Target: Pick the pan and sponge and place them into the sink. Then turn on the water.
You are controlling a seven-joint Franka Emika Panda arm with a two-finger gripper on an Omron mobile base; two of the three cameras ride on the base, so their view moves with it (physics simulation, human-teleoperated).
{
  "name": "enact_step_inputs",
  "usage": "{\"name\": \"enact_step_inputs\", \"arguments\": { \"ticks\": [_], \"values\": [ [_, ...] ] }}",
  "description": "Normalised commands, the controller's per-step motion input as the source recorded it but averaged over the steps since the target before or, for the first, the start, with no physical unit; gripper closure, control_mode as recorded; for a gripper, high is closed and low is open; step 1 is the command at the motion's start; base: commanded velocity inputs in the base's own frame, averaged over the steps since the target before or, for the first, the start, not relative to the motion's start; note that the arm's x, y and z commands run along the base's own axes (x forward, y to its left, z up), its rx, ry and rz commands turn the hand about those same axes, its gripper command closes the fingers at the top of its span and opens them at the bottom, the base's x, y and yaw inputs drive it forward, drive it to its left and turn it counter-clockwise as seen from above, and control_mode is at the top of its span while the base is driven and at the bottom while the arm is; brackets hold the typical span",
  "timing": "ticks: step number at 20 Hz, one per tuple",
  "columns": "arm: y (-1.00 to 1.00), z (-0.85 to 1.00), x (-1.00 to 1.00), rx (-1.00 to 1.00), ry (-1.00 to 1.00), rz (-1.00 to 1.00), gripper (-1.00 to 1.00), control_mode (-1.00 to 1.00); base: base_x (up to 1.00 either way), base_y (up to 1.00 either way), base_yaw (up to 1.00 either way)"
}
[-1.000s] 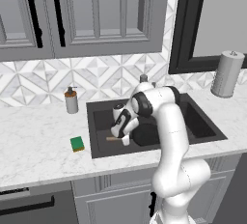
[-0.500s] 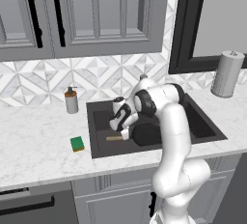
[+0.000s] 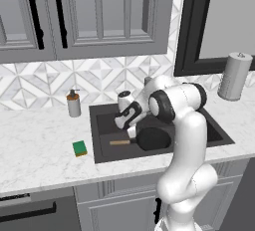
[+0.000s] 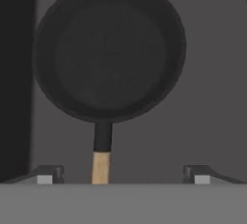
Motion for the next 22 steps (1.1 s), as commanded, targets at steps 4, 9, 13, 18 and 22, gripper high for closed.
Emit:
{"name": "enact_step_inputs", "arguments": {
  "ticks": [4,9,13,18,22],
  "values": [
    [0.00,0.63,-0.64,0.00,-0.09,0.00,-1.00,-1.00,0.00,0.00,0.00],
    [0.03,0.94,-0.36,0.00,-0.12,0.00,-1.00,-1.00,0.00,0.00,0.00],
    [0.04,0.96,-0.42,0.00,-0.03,0.00,-1.00,-1.00,0.00,0.00,0.00],
    [0.13,0.82,-0.55,0.00,0.00,0.01,-1.00,-1.00,0.00,0.00,0.00],
    [0.15,0.56,-0.58,0.00,0.01,0.15,-1.00,-1.00,0.00,0.00,0.00]
  ]
}}
